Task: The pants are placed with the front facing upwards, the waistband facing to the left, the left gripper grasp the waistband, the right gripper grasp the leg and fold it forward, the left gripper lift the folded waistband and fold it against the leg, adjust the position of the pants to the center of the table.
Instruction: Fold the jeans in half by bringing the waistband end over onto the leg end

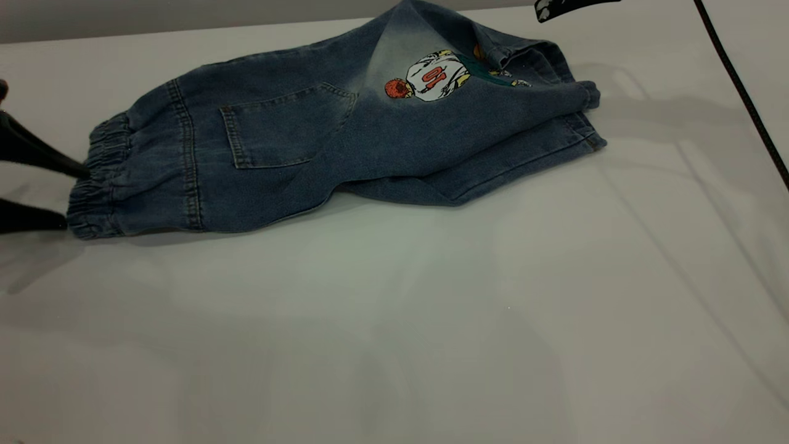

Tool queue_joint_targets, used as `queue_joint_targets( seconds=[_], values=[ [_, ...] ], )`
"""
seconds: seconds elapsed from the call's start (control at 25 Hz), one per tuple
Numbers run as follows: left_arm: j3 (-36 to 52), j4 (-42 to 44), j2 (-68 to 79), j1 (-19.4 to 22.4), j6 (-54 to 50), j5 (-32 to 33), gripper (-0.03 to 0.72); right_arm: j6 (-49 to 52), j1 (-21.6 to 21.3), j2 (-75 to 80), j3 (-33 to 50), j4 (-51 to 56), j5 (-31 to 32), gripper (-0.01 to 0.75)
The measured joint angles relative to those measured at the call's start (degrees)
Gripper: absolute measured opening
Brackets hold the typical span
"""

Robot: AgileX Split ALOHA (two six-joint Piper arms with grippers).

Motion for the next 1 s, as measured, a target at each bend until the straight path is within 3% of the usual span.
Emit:
queue_joint_targets(
  seconds=[0.2, 0.4, 0.8, 1.0],
  values=[
    [-1.17, 0.69, 1.90, -0.05, -1.27, 5.72, 0.438, 0.00, 0.00, 0.00, 0.00, 0.00, 0.00, 0.517],
    [-1.17, 5.56, 1.90, -0.05, -4.97, 6.01, 0.438, -0.06, 0.00, 0.00, 0.00, 0.00, 0.10, 0.517],
    [-1.25, 5.08, 2.07, -1.70, -6.19, -2.03, 0.437, -0.01, 0.00, 0.00, 0.00, 0.00, 0.04, 0.517],
    [-4.03, 3.47, 5.58, -4.84, -5.98, -1.12, 0.437, -0.01, 0.00, 0.00, 0.00, 0.17, 0.06, 0.517]
  ],
)
